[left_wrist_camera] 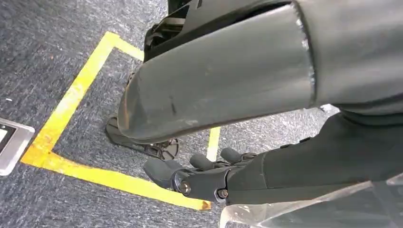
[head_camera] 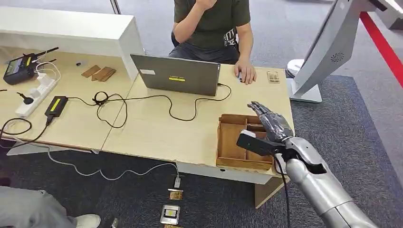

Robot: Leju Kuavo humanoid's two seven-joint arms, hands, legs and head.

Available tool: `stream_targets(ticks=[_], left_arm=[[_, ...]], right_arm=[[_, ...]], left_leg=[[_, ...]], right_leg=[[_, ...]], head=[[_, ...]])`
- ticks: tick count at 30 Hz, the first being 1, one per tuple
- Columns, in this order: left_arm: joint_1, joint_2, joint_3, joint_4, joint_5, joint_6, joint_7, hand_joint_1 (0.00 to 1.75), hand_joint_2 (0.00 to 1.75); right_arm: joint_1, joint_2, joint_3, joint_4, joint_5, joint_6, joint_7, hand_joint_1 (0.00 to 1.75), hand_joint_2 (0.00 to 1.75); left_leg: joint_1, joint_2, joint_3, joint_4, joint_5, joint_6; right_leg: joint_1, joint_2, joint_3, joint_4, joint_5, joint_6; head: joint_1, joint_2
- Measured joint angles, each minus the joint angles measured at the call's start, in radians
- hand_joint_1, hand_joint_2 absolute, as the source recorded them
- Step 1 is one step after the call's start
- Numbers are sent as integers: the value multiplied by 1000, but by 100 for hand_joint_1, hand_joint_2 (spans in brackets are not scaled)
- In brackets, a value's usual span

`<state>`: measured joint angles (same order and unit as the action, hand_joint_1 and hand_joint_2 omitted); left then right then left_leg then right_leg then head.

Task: Pass the card to the sensor for recognition and then transmit it.

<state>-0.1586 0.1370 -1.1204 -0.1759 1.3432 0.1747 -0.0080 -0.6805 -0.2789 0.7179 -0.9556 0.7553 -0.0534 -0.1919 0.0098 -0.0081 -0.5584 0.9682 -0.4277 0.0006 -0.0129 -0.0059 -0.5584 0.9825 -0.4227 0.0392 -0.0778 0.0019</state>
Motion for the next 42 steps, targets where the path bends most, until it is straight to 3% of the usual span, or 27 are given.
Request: stream_targets(ticks=[21,42], left_arm=[[0,7,0,0,-1,11,23,0,0],[0,10,-2,0,-6,9,19,0,0]], right_arm=[[-15,17,18,4,-39,10,5,0,175],[-42,34,30,119,-69,-19,-19,0,175]], left_leg=[[0,0,0,0,0,0],[0,0,0,0,0,0]], right_leg=[[0,0,0,0,0,0],[0,0,0,0,0,0]], head=[[0,0],[0,0]])
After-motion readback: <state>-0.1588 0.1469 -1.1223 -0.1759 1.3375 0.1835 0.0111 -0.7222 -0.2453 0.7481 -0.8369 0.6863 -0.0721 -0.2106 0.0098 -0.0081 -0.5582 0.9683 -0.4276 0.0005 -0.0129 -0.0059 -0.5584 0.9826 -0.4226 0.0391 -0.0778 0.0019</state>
